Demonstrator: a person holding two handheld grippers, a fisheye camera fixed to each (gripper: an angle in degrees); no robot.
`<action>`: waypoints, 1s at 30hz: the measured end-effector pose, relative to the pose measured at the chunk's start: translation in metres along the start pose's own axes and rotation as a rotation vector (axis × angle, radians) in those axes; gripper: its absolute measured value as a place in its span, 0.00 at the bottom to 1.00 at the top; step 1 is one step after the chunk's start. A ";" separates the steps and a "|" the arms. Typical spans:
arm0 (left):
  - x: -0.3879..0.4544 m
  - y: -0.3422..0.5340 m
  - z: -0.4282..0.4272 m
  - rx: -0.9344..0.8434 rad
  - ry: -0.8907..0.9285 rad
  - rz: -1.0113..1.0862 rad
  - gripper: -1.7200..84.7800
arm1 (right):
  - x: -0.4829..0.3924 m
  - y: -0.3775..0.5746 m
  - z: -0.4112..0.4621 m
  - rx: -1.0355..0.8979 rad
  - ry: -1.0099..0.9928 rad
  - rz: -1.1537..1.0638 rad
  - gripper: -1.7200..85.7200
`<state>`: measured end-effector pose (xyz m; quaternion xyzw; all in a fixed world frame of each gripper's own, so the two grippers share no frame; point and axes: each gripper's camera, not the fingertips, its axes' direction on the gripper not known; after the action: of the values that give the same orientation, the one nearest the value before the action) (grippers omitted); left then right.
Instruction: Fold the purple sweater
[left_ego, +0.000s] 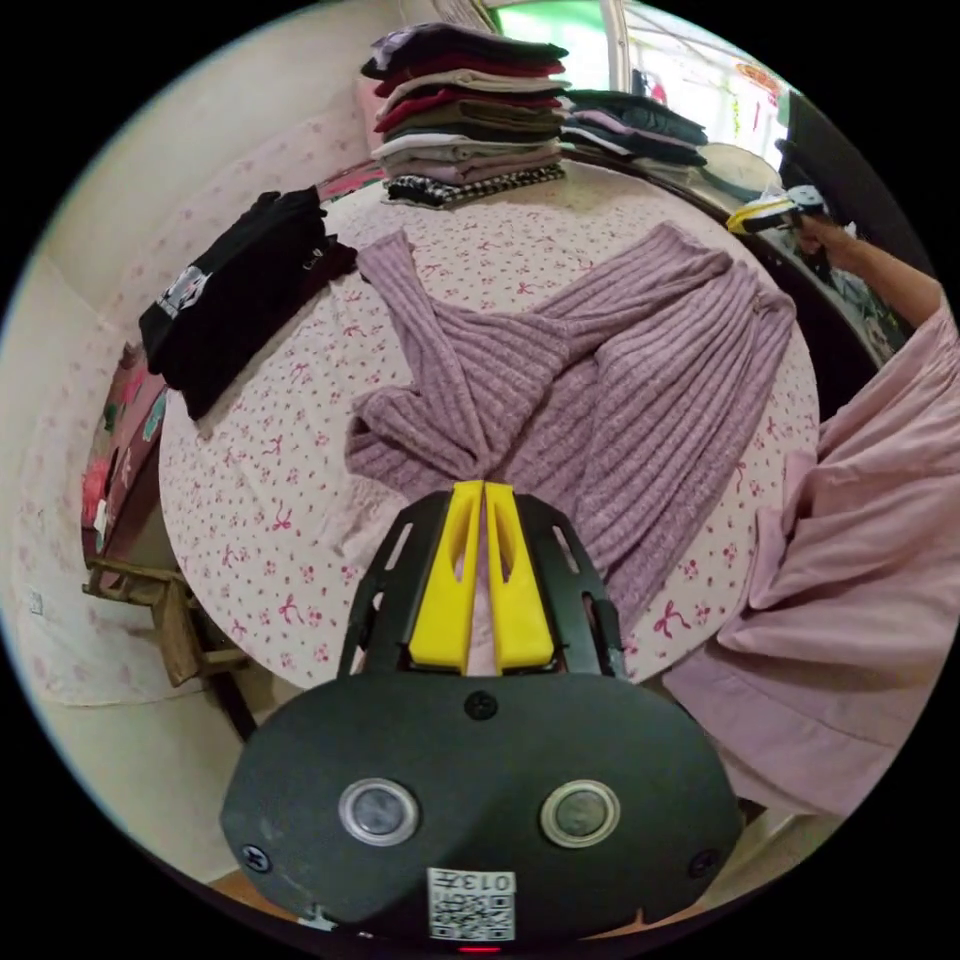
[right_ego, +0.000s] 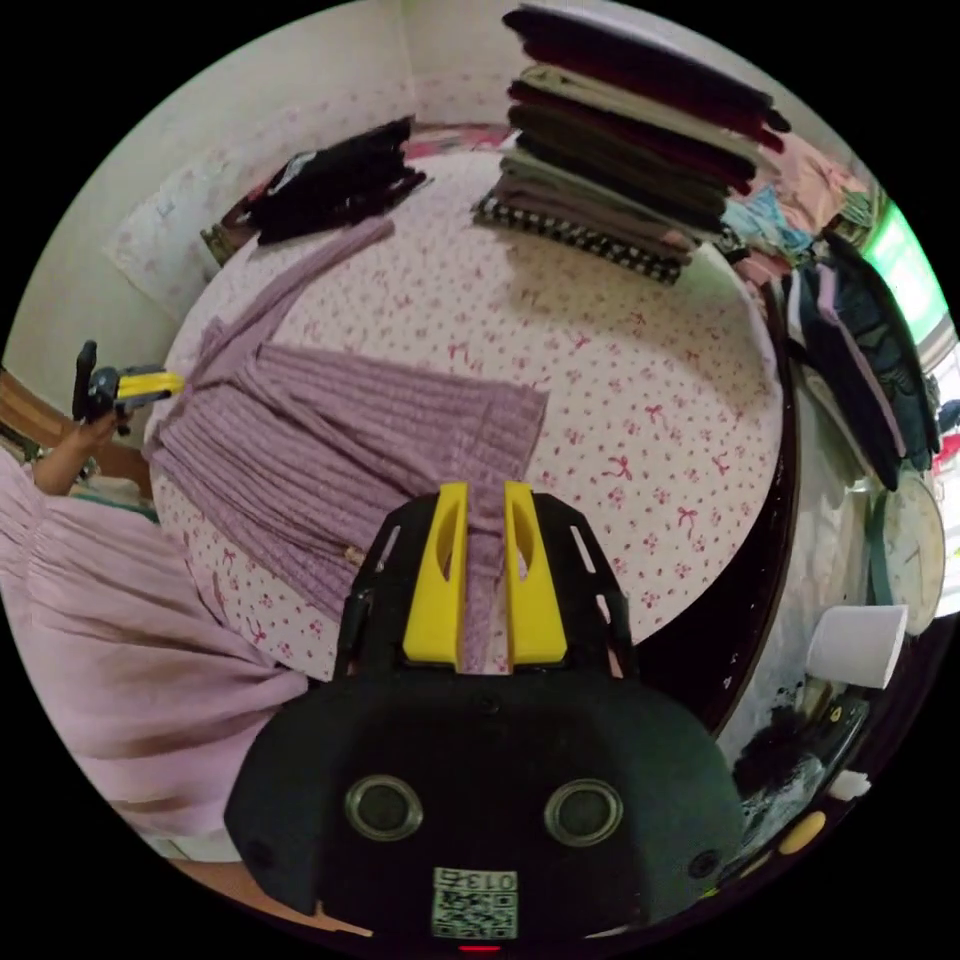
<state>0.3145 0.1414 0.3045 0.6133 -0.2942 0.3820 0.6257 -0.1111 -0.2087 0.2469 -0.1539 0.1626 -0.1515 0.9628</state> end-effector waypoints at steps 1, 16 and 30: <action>-0.011 0.004 -0.009 0.028 0.020 -0.048 0.02 | 0.002 -0.004 -0.006 0.030 0.017 0.013 0.09; -0.066 -0.033 0.037 -0.111 0.013 -0.240 0.02 | -0.099 -0.330 0.120 0.147 -0.315 -0.149 0.15; -0.063 -0.043 0.050 -0.081 -0.009 -0.276 0.02 | -0.135 -0.330 0.062 0.183 -0.560 -0.314 0.04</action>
<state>0.3221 0.0861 0.2322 0.6238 -0.2248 0.2774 0.6952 -0.2896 -0.4463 0.4527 -0.1256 -0.1482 -0.2637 0.9449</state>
